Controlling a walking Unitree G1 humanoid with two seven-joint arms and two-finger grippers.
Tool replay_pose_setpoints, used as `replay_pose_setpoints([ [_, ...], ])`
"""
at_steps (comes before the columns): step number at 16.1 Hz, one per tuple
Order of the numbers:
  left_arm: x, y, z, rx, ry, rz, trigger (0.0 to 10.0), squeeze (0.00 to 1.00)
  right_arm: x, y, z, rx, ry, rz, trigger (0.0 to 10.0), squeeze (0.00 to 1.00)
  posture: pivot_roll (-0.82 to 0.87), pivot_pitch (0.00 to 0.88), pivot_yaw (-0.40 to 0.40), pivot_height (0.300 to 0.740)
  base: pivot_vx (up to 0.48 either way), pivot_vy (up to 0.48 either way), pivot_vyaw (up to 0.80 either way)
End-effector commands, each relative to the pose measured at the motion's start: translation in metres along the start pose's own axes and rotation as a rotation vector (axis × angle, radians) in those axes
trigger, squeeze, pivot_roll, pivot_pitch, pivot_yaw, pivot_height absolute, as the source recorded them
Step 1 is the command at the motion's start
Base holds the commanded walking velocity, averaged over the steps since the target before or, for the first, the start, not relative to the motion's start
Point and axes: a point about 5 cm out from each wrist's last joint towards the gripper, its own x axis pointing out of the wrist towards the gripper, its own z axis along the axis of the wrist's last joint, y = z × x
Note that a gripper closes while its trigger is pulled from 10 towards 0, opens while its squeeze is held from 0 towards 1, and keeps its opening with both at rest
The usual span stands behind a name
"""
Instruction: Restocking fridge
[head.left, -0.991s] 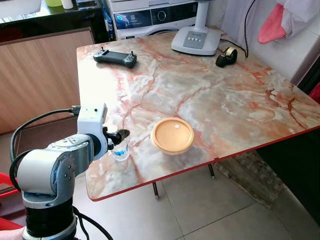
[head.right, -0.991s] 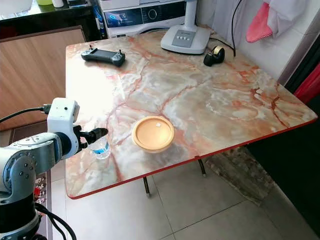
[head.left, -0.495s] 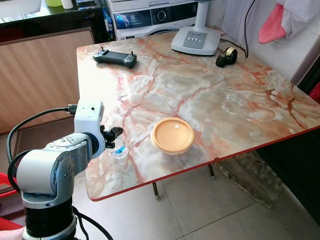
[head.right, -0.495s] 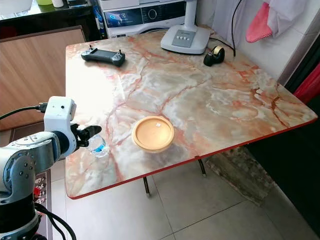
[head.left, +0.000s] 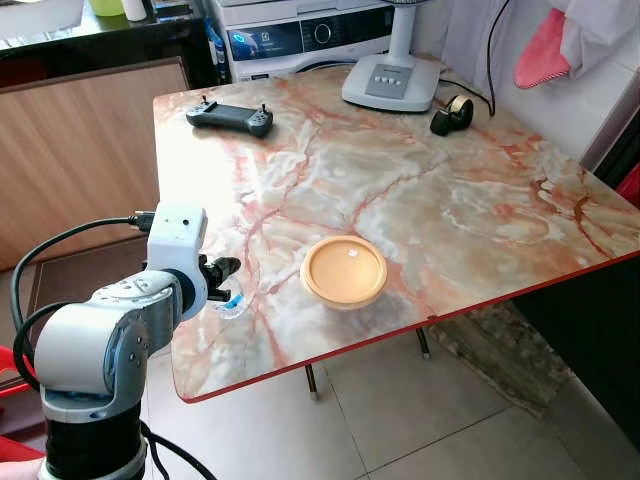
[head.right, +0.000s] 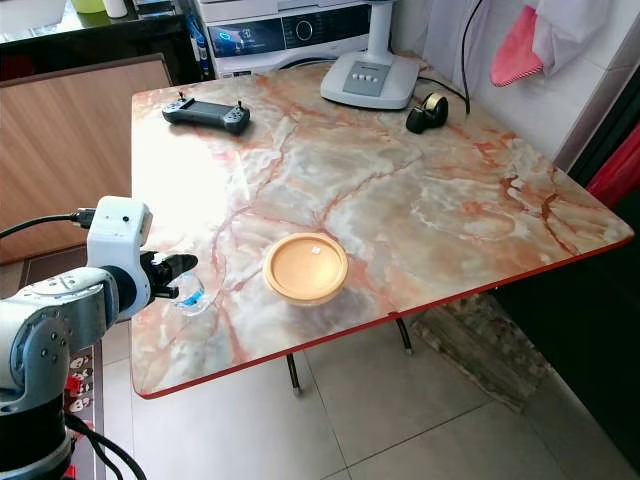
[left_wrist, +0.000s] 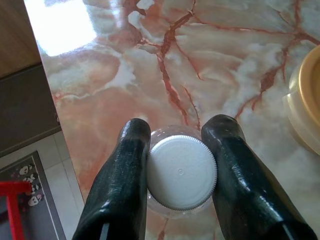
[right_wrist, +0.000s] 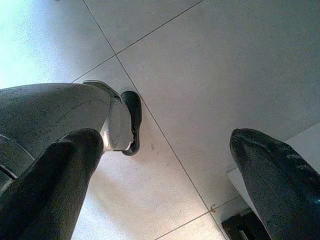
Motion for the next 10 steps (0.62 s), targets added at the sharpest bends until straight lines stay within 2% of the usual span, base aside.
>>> replay_pose_setpoints([
  [1, 0.004, 0.005, -0.012, -0.002, 0.069, 0.036, 10.0, 0.0, -0.003, -0.003, -0.007, 0.004, 0.027, -0.01, 10.0, 0.0, 0.11, 0.099, -0.01, 0.74, 0.0, 0.0, 0.0],
  [3, 0.004, 0.009, -0.013, -0.004, 0.058, 0.07, 10.0, 0.0, -0.003, -0.004, -0.007, 0.003, 0.029, -0.01, 10.0, 0.0, 0.11, 0.101, -0.011, 0.74, 0.0, 0.0, 0.0],
  [6, 0.003, 0.018, 0.007, 0.05, -0.077, 0.14, 10.0, 0.0, -0.003, -0.003, -0.007, 0.002, 0.03, -0.01, 10.0, 0.0, 0.11, 0.104, -0.01, 0.74, 0.0, 0.0, 0.0],
  [9, 0.0, 0.031, 0.008, 0.018, -0.095, 0.215, 10.0, 0.0, -0.003, -0.003, -0.008, 0.004, 0.03, -0.009, 10.0, 0.0, 0.11, 0.104, -0.01, 0.74, 0.0, 0.0, 0.0],
  [10, 0.0, 0.042, 0.005, 0.008, -0.092, 0.264, 10.0, 0.0, -0.003, -0.003, -0.008, 0.005, 0.03, -0.009, 10.0, 0.0, 0.11, 0.104, -0.008, 0.74, 0.0, 0.0, 0.0],
])
